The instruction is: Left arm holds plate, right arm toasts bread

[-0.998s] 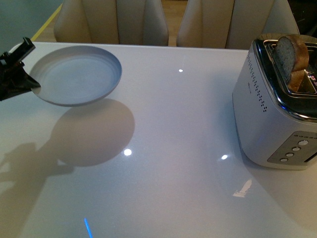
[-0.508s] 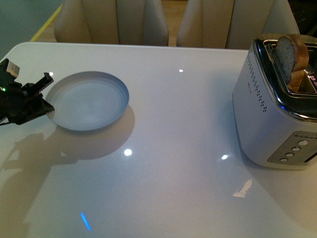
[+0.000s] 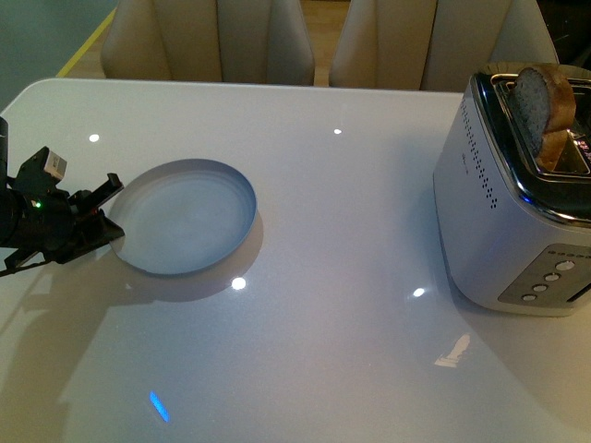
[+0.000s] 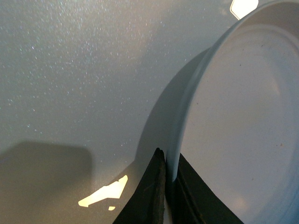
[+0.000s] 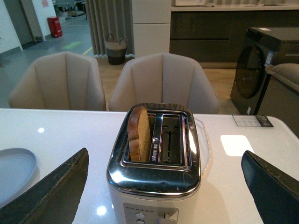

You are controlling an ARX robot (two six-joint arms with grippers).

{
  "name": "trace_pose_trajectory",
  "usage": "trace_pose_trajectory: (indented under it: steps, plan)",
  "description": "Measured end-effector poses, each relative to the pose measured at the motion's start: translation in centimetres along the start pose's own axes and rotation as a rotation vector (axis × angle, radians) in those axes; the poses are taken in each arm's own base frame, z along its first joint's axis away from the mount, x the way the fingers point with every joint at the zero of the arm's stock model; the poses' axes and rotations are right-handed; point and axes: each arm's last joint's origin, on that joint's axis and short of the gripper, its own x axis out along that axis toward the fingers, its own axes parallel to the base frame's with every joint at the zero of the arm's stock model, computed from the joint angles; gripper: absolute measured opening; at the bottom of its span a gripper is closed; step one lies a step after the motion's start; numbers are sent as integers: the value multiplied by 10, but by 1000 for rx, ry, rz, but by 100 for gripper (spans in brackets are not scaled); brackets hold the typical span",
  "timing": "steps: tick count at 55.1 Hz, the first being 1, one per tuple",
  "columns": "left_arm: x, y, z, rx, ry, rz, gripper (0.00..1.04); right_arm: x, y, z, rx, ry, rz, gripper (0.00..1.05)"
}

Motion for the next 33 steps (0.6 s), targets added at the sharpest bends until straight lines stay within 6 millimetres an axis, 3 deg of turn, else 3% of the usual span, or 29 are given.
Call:
trace_pose_trajectory:
  steps: [8,12,22,33]
  plan:
    - [0,0,0,-1,-6,-3,6,0,0,0,0,0,0,96]
    - [0,0,-1,1,-8,-6,16,0,0,0,0,0,0,96]
    - [-7,-2,0,10,-16,-10,55,0,0,0,0,0,0,96]
    - [-41,-14,12,47,-92,-26,87,0,0,0,0,0,0,96]
